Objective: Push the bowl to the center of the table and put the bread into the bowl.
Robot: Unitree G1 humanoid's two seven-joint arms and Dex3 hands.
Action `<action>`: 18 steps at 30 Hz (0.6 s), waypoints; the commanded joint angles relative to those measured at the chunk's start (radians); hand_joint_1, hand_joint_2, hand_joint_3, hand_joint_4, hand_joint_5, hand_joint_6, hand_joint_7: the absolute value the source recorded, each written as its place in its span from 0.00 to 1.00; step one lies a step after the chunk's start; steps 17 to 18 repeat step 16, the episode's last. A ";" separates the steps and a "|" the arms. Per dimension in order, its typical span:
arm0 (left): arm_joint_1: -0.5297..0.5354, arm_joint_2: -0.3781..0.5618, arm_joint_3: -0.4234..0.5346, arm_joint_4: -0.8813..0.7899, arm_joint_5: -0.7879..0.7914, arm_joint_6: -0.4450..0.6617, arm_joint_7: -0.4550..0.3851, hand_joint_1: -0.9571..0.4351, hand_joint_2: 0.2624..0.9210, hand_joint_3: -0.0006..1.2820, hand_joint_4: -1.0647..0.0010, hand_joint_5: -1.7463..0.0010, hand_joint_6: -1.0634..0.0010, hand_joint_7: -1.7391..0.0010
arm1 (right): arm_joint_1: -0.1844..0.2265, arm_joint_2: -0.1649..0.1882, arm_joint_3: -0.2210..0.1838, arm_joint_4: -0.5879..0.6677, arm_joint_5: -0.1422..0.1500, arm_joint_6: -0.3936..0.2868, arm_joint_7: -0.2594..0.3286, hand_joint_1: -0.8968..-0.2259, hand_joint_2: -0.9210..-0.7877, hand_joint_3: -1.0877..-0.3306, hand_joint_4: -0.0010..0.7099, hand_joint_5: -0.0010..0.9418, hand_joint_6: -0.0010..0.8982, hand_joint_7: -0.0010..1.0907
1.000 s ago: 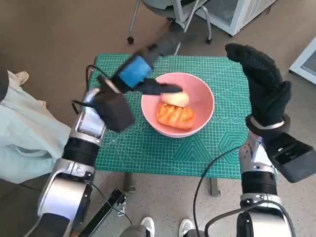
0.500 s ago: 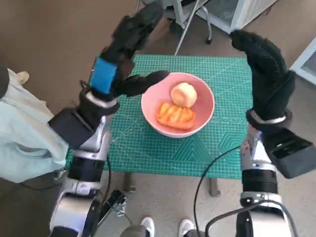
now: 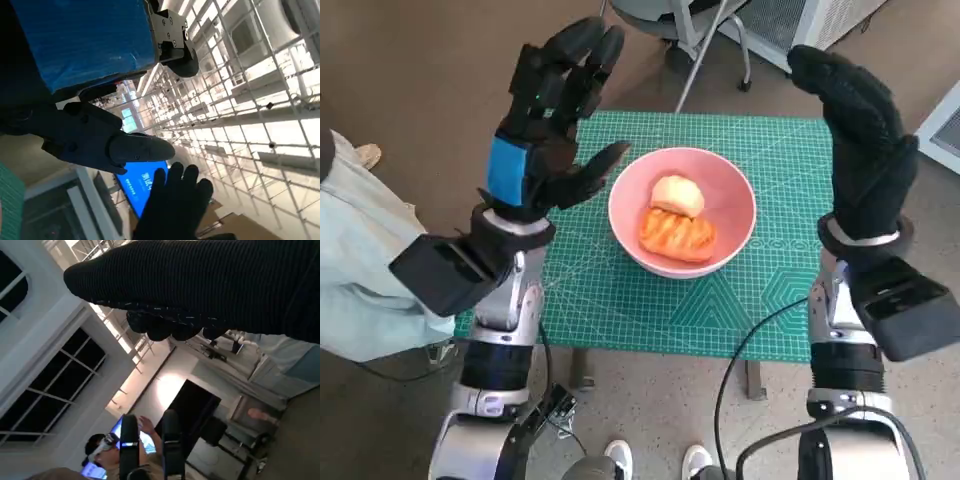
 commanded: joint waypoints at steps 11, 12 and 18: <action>0.030 -0.003 0.020 -0.017 -0.007 -0.002 -0.016 0.38 1.00 0.21 0.68 0.98 0.90 0.57 | -0.009 -0.021 0.013 0.009 0.028 0.032 0.023 0.55 0.00 0.48 0.49 0.00 0.05 0.69; 0.030 -0.003 0.020 -0.017 -0.007 -0.002 -0.016 0.38 1.00 0.21 0.68 0.98 0.90 0.57 | -0.009 -0.021 0.013 0.009 0.028 0.033 0.023 0.55 0.00 0.48 0.49 0.00 0.05 0.69; 0.033 0.005 0.024 -0.011 -0.017 -0.012 -0.037 0.38 1.00 0.21 0.69 0.98 0.91 0.57 | -0.012 -0.021 0.016 0.008 0.030 0.041 0.021 0.54 0.00 0.48 0.49 0.00 0.05 0.69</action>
